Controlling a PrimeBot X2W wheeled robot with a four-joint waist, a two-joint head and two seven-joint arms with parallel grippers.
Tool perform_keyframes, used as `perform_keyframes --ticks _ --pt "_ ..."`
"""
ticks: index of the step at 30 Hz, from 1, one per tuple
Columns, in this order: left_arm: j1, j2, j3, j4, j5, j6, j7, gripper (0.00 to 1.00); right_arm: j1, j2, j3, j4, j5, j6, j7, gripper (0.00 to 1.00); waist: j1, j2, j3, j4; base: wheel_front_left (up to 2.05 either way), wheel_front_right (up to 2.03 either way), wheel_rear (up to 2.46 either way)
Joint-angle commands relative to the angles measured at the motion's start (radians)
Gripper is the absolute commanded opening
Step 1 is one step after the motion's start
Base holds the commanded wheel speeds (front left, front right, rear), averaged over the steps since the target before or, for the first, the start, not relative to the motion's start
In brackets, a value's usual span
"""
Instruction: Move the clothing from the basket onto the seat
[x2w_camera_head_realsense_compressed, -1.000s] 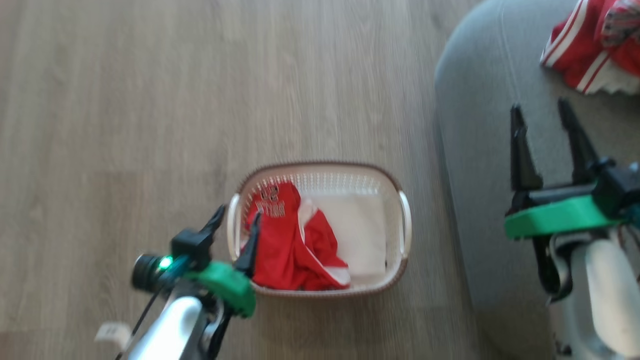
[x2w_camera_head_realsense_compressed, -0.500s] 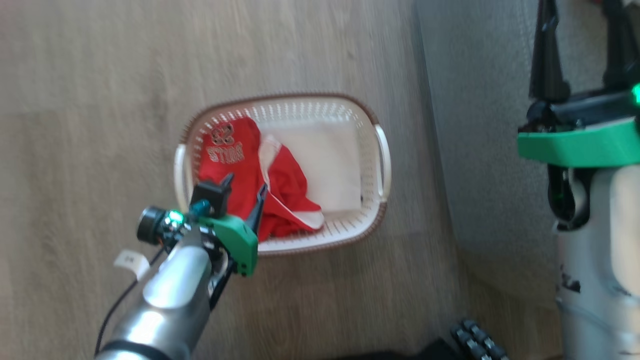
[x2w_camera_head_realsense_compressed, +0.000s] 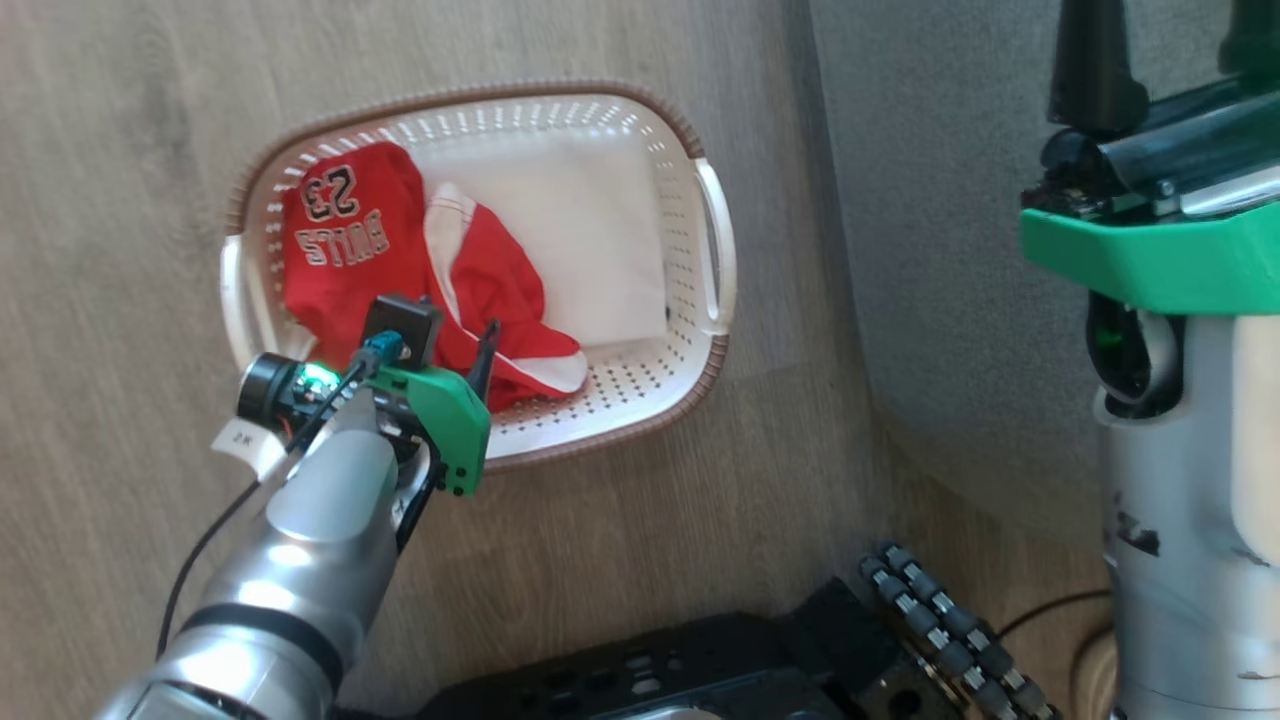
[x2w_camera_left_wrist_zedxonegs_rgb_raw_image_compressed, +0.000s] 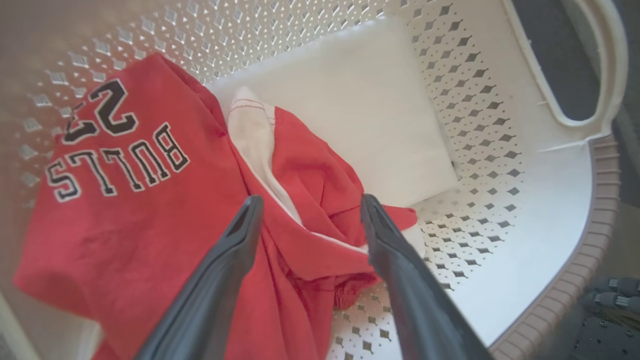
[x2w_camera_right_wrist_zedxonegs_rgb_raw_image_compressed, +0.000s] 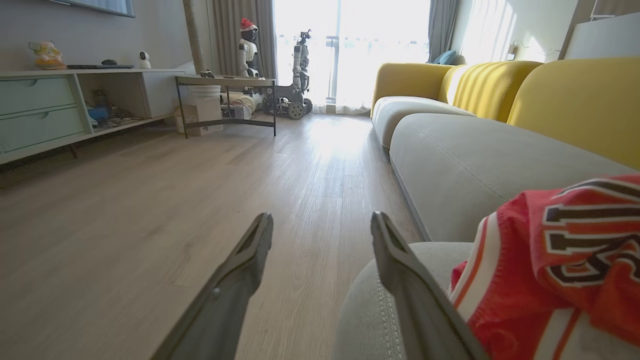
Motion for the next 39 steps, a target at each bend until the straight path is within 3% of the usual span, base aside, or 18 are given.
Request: perform_keyframes --ticks 1,9,16,21,24,25,39 --pt "-0.001 0.009 0.013 0.011 -0.001 0.013 0.006 1.0 -0.002 0.001 0.036 -0.051 0.011 0.0 -0.006 1.0 -0.0001 0.0001 0.024 -0.023 0.0 0.0 0.0" --pt "-0.043 0.021 0.015 0.051 -0.011 0.042 0.047 1.0 -0.017 0.001 0.071 -0.102 0.018 0.0 -0.006 1.0 -0.0001 0.0001 0.056 -0.048 0.0 0.0 0.0" --pt "-0.073 0.038 0.012 0.068 -0.011 0.111 0.11 1.0 -0.019 0.001 0.083 -0.128 0.023 0.0 -0.006 1.0 -0.0001 0.0001 0.089 -0.058 0.0 0.0 0.0" --pt "-0.081 0.04 0.007 0.072 -0.016 0.116 0.125 1.0 -0.02 0.001 0.088 -0.136 0.029 0.0 -0.006 1.0 -0.0001 0.0001 0.104 -0.065 0.0 0.0 0.0" --pt "-0.087 0.037 0.004 0.073 -0.02 0.108 0.118 0.07 -0.022 0.001 0.087 -0.137 0.031 0.0 -0.006 1.0 -0.0001 0.0001 0.109 -0.067 0.0 0.0 0.0" --pt "-0.088 0.035 0.002 0.073 -0.021 0.105 0.113 0.0 -0.023 0.001 0.086 -0.136 0.031 0.0 -0.006 1.0 -0.0001 0.0001 0.108 -0.066 0.0 0.0 0.0" --pt "-0.072 0.01 -0.036 0.032 -0.045 0.05 -0.01 0.0 0.005 0.001 0.071 -0.048 0.017 0.0 -0.006 1.0 -0.0001 0.0001 -0.027 -0.007 0.0 0.0 0.0"
